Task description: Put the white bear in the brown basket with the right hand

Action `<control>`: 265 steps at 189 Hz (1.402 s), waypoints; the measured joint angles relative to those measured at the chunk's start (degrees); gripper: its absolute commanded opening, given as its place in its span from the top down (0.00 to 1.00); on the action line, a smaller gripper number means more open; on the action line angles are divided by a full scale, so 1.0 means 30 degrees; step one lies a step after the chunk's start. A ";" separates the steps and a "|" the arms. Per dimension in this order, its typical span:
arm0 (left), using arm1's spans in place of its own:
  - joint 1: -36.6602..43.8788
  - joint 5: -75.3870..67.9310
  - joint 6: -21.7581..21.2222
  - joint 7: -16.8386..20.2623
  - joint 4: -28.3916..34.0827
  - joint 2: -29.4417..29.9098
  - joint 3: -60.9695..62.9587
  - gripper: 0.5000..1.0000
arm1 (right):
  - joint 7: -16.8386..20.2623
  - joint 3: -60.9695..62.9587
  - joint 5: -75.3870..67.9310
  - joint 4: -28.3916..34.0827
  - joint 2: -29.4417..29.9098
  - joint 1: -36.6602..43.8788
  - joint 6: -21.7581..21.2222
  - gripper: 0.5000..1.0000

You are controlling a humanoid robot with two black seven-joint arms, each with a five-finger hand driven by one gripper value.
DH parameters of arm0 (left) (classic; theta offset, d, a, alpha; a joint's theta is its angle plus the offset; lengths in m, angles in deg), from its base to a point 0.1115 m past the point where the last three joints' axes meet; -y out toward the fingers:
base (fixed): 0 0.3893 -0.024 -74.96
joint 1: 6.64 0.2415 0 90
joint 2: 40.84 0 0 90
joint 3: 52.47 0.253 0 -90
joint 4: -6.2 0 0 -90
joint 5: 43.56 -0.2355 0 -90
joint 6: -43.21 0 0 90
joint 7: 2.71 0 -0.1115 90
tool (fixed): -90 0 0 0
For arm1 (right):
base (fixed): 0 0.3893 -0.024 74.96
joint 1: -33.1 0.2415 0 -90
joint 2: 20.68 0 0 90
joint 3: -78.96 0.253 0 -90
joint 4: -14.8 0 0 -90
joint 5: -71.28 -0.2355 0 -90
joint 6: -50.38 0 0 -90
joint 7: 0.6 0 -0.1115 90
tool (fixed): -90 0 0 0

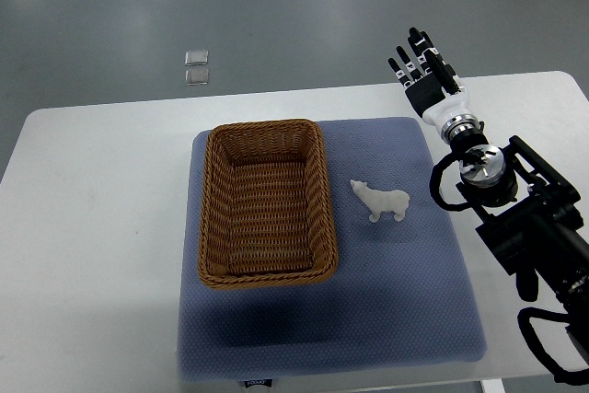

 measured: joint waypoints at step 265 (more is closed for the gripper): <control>-0.0003 -0.0049 0.0026 0.0001 -0.0086 0.0000 0.0007 0.00 | 0.8230 -2.0739 1.2807 0.5771 -1.0233 1.1013 -0.6779 0.16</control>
